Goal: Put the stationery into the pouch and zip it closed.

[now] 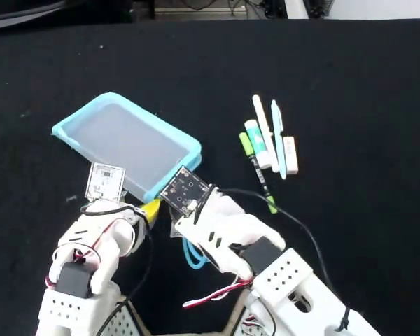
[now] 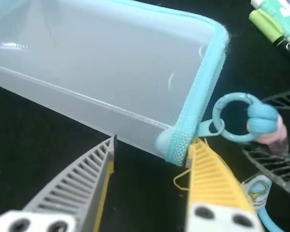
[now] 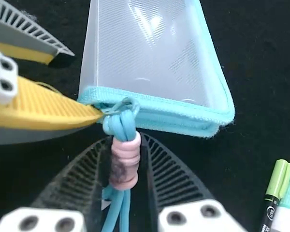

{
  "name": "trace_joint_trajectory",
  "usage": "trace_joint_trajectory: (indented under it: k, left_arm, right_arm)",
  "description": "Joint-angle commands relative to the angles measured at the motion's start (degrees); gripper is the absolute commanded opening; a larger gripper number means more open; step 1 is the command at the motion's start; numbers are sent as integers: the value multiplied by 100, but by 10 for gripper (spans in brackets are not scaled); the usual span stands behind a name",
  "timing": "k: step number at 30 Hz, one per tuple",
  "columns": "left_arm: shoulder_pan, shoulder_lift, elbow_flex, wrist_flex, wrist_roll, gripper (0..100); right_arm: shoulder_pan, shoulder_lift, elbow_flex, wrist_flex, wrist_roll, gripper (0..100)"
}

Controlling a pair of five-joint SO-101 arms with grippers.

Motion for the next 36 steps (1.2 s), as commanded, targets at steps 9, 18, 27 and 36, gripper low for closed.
trace_joint_trajectory:
  k: [9,18,27,36]
  left_arm:
    - [-57,-70,-303,105,-53,98]
    - [-110,-70,-629,132,-44,30]
    - [-787,-70,-927,123,0,30]
    - [-1112,-70,-1024,114,457,30]
  right_arm:
    - [62,-119,-303,-62,-62,11]
    - [-440,-119,233,-791,-44,11]
    - [-70,-119,110,-633,-9,11]
    - [571,-127,-558,290,-9,11]
